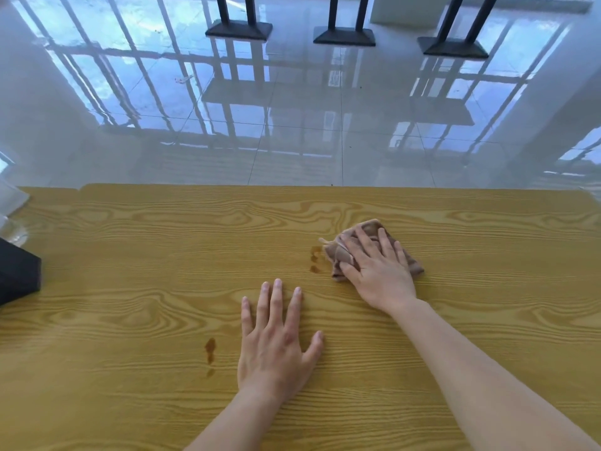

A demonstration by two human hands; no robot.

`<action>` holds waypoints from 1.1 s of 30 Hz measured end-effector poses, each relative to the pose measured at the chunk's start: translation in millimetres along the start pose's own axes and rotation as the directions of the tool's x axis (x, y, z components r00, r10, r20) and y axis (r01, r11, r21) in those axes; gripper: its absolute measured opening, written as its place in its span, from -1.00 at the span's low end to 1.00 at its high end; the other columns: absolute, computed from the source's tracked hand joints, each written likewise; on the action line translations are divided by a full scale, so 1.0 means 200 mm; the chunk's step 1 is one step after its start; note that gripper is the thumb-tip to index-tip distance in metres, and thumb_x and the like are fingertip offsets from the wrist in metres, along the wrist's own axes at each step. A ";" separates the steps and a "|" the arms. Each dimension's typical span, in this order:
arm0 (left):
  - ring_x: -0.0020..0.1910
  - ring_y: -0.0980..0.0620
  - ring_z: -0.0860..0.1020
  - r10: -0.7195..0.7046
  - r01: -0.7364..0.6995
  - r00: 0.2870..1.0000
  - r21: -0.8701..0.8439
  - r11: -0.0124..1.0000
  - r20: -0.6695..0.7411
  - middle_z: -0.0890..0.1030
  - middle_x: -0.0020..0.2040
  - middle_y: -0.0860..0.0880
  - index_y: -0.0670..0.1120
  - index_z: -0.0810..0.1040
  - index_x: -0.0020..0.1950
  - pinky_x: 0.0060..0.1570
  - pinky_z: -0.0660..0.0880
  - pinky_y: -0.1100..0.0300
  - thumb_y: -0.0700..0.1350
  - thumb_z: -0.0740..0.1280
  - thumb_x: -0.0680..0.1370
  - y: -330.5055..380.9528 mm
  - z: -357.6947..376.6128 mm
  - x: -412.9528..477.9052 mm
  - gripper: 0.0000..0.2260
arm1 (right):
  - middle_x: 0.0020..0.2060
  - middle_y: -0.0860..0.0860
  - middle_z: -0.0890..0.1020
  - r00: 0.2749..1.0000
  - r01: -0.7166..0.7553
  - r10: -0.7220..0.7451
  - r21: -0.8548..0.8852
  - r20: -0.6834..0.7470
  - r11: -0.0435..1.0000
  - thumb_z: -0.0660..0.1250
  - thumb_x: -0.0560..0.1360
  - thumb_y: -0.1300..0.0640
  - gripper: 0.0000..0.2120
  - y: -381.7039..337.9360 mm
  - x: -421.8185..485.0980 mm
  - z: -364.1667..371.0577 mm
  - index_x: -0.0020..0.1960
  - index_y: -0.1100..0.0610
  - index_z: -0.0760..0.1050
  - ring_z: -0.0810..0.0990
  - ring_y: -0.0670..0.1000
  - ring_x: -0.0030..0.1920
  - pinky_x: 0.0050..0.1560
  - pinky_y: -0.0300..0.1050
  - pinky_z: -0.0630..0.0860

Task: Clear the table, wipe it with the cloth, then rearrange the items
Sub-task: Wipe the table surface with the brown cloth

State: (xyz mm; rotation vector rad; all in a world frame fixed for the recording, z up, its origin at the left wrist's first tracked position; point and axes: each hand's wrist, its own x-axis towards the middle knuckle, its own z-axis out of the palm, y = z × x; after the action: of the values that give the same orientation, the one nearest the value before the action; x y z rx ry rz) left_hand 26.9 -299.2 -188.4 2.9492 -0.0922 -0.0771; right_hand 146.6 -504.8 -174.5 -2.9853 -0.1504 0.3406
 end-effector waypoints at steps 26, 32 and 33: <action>0.58 -0.09 -0.17 0.016 -0.017 1.000 -0.021 1.000 -0.020 0.01 0.60 -0.14 -0.03 0.11 0.59 0.50 -0.11 -0.24 0.36 -0.01 0.53 0.00 -0.02 0.00 -0.27 | 0.56 -0.22 -0.21 0.996 0.078 -0.078 -0.004 0.043 0.997 -0.17 0.55 -0.38 -0.46 -0.32 0.03 0.02 0.50 -0.38 -0.20 -0.30 0.13 0.55 0.48 0.29 -0.31; 0.58 -0.08 -0.20 0.032 -0.032 0.999 -0.043 0.999 -0.021 -0.01 0.61 -0.14 -0.07 0.09 0.59 0.52 -0.17 -0.18 0.37 -0.03 0.53 -0.01 -0.03 0.00 -0.25 | 0.56 -0.24 -0.22 0.976 -0.215 0.213 0.067 0.043 0.974 -0.14 0.55 -0.38 -0.46 -0.05 -0.10 0.01 0.49 -0.42 -0.18 -0.30 0.08 0.55 0.50 0.24 -0.27; 0.58 -0.08 -0.20 0.030 -0.031 0.999 -0.043 0.999 -0.026 -0.01 0.61 -0.14 -0.08 0.09 0.59 0.52 -0.17 -0.16 0.36 -0.02 0.53 -0.01 -0.02 0.00 -0.25 | 0.55 -0.23 -0.24 0.969 -0.247 0.245 0.075 0.037 0.966 -0.14 0.55 -0.37 -0.46 -0.08 -0.16 0.03 0.50 -0.40 -0.19 -0.32 0.09 0.55 0.50 0.25 -0.28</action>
State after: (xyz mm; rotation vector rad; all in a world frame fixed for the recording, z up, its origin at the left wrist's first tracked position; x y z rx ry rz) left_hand 27.2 -296.6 -184.1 2.9035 -0.1301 -0.0371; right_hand 113.3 -492.5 -172.2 -2.9241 0.2291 0.4035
